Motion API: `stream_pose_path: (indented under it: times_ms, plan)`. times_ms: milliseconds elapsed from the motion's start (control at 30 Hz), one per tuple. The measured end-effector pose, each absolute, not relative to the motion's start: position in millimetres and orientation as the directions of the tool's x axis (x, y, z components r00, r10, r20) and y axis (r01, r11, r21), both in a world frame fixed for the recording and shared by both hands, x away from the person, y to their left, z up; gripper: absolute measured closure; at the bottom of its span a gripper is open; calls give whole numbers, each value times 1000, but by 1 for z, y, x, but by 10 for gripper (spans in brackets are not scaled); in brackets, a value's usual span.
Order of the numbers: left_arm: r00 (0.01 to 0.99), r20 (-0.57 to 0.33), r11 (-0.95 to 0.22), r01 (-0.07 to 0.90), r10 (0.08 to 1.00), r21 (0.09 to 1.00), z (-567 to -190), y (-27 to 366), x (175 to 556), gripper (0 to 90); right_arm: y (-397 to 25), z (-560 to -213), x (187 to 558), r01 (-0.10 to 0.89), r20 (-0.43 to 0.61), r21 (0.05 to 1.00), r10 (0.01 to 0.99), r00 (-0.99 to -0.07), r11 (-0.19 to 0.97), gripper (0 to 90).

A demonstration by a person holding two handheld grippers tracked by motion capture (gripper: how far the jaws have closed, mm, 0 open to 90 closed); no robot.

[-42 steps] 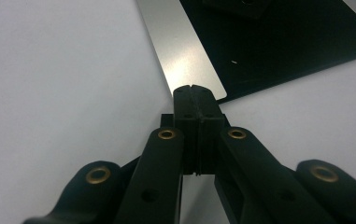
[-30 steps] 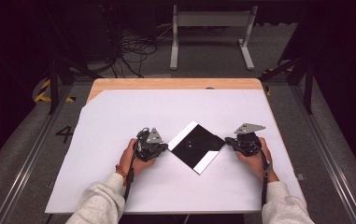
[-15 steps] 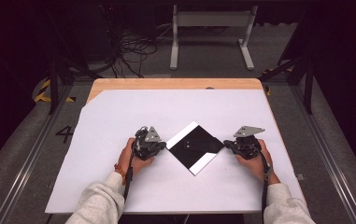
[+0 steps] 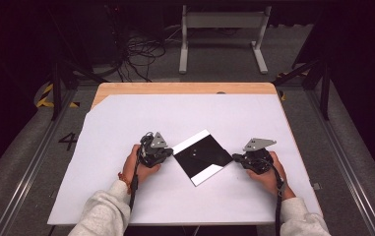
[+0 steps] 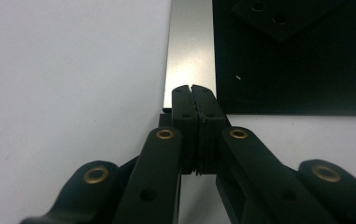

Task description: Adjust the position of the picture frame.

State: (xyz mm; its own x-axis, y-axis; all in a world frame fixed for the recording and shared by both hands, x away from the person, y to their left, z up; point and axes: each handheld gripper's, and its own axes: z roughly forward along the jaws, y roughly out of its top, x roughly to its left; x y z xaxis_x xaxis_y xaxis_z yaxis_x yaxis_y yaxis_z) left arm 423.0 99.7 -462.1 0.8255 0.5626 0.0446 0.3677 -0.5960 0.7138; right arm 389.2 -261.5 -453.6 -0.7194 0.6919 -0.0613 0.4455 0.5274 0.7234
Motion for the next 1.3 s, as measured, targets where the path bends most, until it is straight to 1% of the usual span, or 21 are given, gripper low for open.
stream_pose_path:
  times_ms: [367, 500, 567, 800, 933, 1067, 1133, 1300]
  plan:
    - [828, 42, -598, 368, 559, 712, -462, 101, 423, 881, -257, -452, 385, 437, -59, 713, 667, -743, 549, 900]
    - [833, 39, -605, 367, 551, 707, -461, 101, 422, 885, -258, -453, 386, 445, -46, 719, 676, -736, 534, 900]
    - [842, 36, -613, 362, 538, 703, -461, 101, 420, 890, -255, -454, 388, 453, -49, 727, 696, -716, 516, 900]
    - [840, 35, -608, 362, 541, 706, -461, 100, 418, 888, -254, -456, 390, 469, -26, 740, 718, -696, 482, 900]
    - [837, 54, -612, 354, 545, 707, -462, 97, 418, 889, -253, -456, 388, 463, -30, 738, 709, -705, 491, 900]
    - [836, 37, -601, 361, 547, 713, -462, 98, 420, 889, -255, -455, 387, 464, -8, 734, 689, -724, 496, 900]
    - [834, 48, -603, 356, 549, 713, -462, 97, 421, 889, -255, -454, 387, 469, 4, 727, 679, -734, 502, 900]
    - [835, 41, -598, 357, 548, 718, -463, 98, 426, 890, -251, -453, 378, 459, -1, 717, 660, -751, 524, 900]
